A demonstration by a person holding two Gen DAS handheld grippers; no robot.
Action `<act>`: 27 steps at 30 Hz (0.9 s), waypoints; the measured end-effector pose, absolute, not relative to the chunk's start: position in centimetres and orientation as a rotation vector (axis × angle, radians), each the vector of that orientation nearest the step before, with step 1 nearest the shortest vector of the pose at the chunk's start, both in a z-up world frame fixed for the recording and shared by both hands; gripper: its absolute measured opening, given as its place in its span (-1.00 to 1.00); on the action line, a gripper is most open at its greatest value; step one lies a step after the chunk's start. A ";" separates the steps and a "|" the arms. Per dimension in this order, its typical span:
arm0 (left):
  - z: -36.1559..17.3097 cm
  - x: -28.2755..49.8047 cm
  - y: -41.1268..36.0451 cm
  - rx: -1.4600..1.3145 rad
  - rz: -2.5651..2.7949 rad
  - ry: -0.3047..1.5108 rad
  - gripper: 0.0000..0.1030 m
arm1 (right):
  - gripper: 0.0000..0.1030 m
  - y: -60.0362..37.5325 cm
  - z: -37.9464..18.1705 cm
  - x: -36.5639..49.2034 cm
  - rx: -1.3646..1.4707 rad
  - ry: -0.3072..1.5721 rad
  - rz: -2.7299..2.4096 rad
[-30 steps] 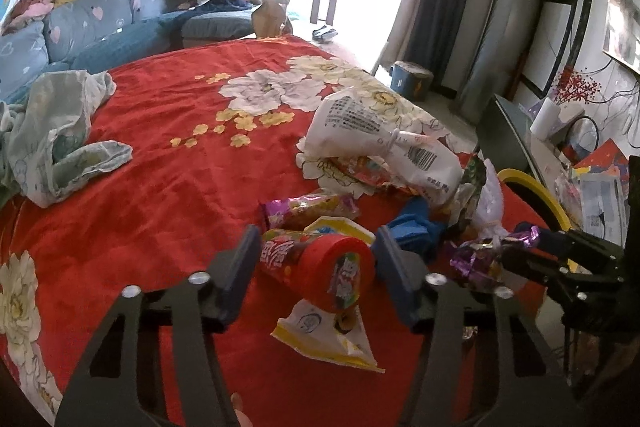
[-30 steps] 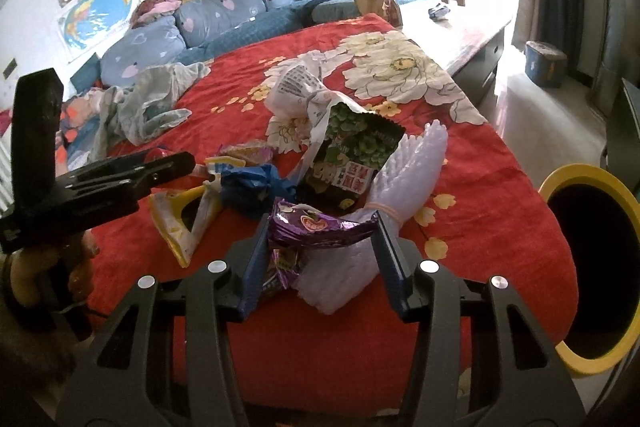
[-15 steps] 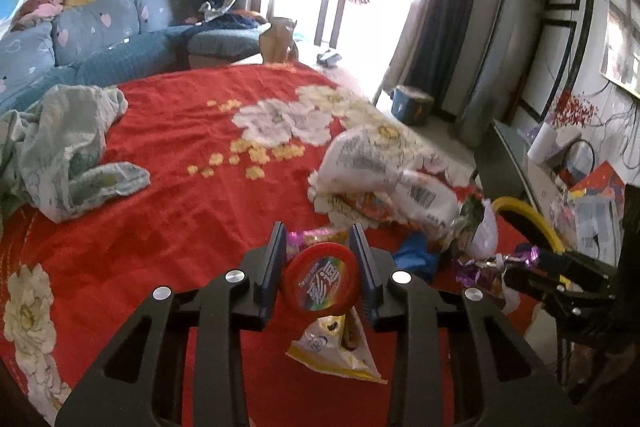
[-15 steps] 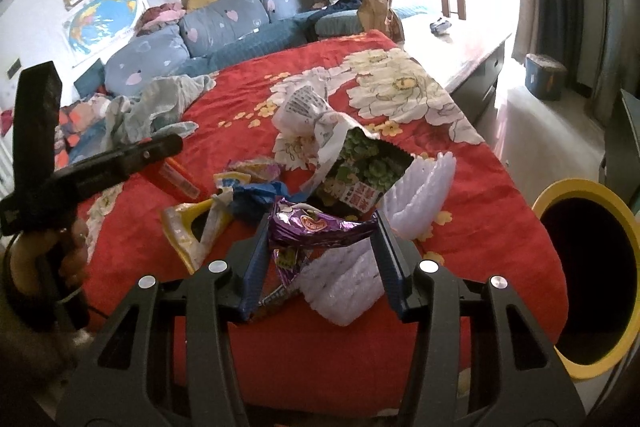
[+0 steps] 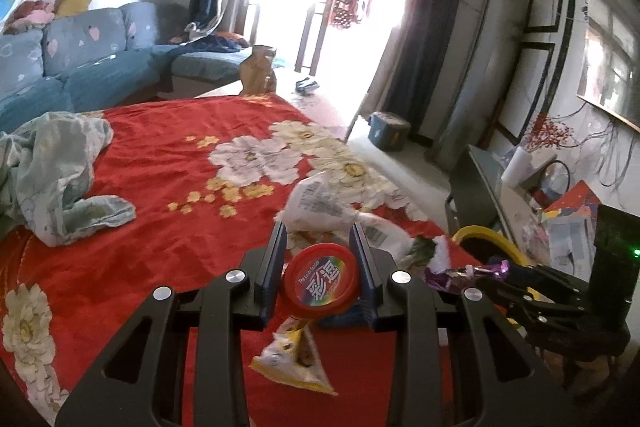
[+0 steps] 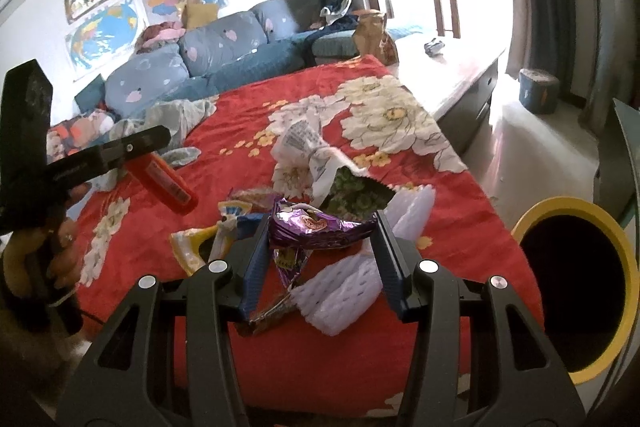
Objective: Collect trash
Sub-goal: 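Carry both items over the yellow bin and release them inside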
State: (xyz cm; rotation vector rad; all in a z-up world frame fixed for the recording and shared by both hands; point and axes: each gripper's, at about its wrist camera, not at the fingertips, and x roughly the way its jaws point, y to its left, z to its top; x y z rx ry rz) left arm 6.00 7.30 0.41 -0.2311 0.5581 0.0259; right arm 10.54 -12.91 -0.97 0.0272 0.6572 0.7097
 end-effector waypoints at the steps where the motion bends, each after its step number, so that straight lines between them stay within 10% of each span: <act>1: 0.6 6.0 7.1 -0.230 0.019 0.555 -0.40 | -0.20 -13.1 -0.8 10.6 0.032 0.654 0.705; 27: 2.3 7.6 1.4 -0.192 -0.135 0.526 -0.40 | -0.20 -19.2 1.8 12.6 0.126 0.568 0.572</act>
